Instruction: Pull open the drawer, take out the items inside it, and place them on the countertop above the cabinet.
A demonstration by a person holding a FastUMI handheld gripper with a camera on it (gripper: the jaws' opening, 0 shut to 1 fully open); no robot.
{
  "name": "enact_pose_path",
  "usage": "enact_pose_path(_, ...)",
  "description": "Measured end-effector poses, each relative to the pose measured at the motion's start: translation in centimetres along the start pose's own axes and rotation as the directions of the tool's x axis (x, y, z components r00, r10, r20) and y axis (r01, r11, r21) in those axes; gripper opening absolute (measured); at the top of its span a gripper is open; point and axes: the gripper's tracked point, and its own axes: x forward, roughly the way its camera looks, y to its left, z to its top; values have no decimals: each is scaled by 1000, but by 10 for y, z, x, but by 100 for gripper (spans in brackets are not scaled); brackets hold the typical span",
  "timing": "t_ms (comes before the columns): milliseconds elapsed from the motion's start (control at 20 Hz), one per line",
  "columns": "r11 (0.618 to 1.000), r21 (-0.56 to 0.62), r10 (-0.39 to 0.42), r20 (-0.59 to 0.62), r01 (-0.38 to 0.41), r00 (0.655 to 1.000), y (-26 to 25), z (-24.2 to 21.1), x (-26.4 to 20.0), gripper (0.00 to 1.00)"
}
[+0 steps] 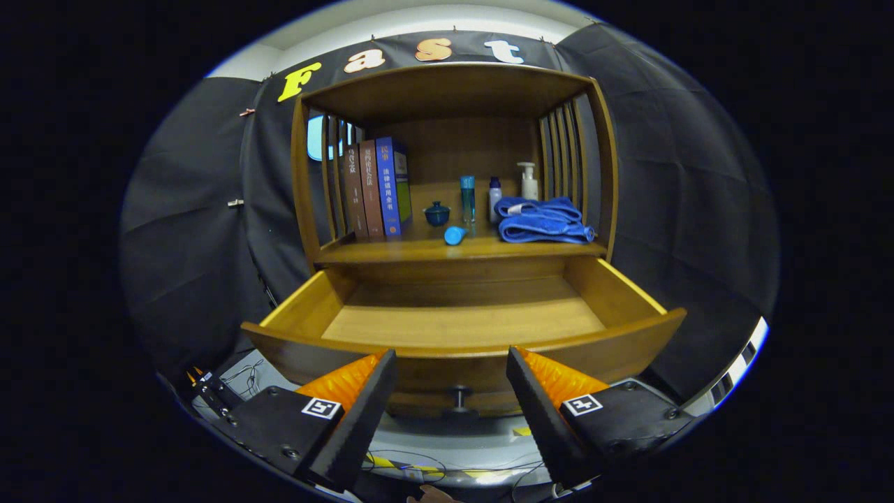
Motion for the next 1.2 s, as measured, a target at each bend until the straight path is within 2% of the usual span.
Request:
enact_pose_path(200,1000,-6,-15,-35,15,999,-6,-24,14,99)
enact_pose_path(750,999,3,-48,-38,48,998,-9,-31,43,99)
enact_pose_path(1200,999,21,-44,-21,44,999,1,-4,123,99)
